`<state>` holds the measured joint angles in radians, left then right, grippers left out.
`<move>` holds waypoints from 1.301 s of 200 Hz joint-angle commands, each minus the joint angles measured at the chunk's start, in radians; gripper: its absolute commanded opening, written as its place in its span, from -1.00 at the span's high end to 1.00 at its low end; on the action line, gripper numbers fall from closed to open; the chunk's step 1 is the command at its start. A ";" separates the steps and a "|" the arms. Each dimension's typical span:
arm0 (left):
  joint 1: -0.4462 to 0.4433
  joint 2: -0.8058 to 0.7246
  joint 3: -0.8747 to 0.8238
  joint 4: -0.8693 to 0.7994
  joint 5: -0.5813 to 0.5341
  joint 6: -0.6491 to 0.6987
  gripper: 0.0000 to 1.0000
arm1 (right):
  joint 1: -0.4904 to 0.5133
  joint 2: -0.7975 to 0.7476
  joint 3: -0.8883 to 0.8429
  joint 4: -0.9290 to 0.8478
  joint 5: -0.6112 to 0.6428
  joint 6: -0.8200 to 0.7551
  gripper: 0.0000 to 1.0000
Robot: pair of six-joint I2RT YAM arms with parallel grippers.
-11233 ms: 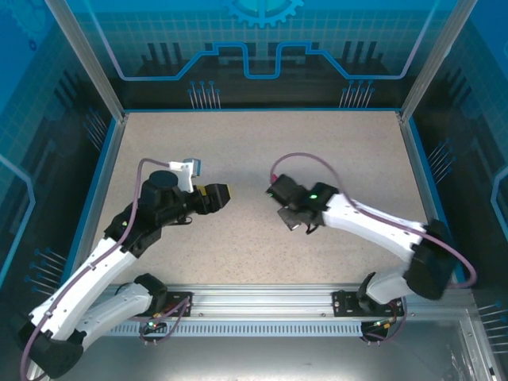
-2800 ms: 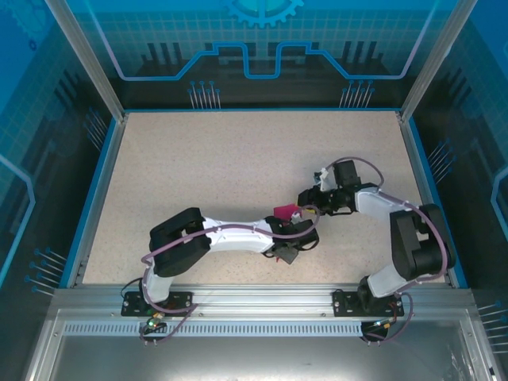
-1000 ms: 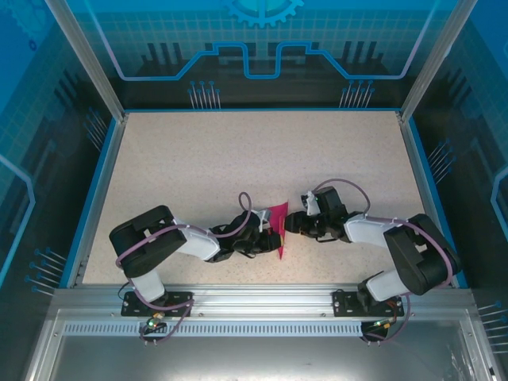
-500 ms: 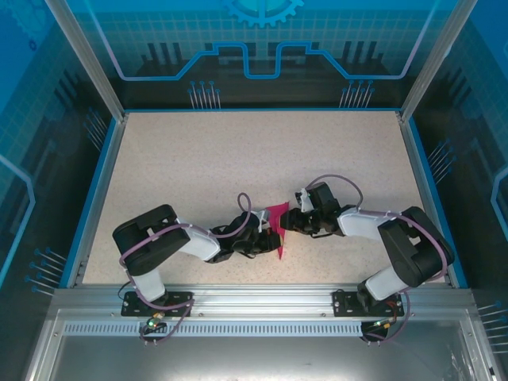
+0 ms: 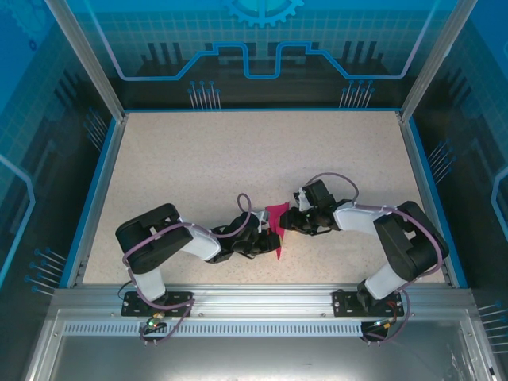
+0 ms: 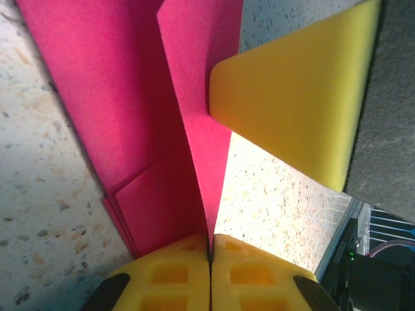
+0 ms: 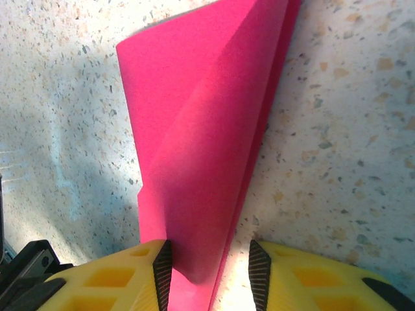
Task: Fold a paper plane with a square sheet of paper (fold left side to right side)
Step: Fold the wing for the fifth time at the center of the table.
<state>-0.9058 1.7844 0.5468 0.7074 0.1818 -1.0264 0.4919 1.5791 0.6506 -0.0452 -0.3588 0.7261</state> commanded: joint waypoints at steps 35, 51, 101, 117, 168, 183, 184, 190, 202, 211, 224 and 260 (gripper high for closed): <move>0.010 -0.001 -0.016 0.019 0.023 -0.006 0.76 | 0.033 0.057 0.009 -0.038 0.028 -0.007 0.21; 0.012 -0.009 -0.019 0.017 0.022 -0.004 0.71 | 0.034 0.058 0.009 -0.038 0.030 -0.008 0.21; 0.023 -0.060 -0.046 0.009 0.015 0.001 0.43 | 0.033 0.061 0.010 -0.045 0.029 -0.014 0.21; 0.030 -0.082 -0.058 0.005 0.016 0.001 0.35 | 0.034 0.062 0.012 -0.047 0.028 -0.014 0.21; 0.115 -0.210 -0.109 -0.065 0.021 0.006 0.20 | 0.034 0.059 0.012 -0.048 0.029 -0.017 0.22; 0.143 -0.219 -0.105 -0.067 0.046 0.008 0.18 | 0.033 0.061 0.013 -0.049 0.026 -0.018 0.22; 0.145 -0.220 -0.104 -0.067 0.047 0.009 0.18 | 0.034 0.061 0.013 -0.049 0.025 -0.018 0.22; 0.153 -0.217 -0.098 -0.066 0.056 0.010 0.18 | 0.034 0.061 0.014 -0.048 0.025 -0.018 0.22; 0.166 -0.201 -0.083 -0.068 0.072 0.010 0.19 | 0.034 0.062 0.015 -0.048 0.025 -0.019 0.22; 0.174 -0.184 -0.068 -0.065 0.085 0.009 0.20 | 0.034 0.061 0.014 -0.050 0.025 -0.021 0.22; 0.184 -0.153 -0.048 -0.058 0.102 0.005 0.21 | 0.034 0.061 0.014 -0.051 0.025 -0.022 0.22; 0.207 -0.076 0.008 -0.011 0.149 -0.011 0.32 | 0.034 0.059 0.013 -0.050 0.023 -0.025 0.22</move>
<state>-0.7181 1.6653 0.5041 0.6624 0.2707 -1.0416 0.4931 1.5898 0.6689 -0.0746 -0.3550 0.7216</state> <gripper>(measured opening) 0.356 0.391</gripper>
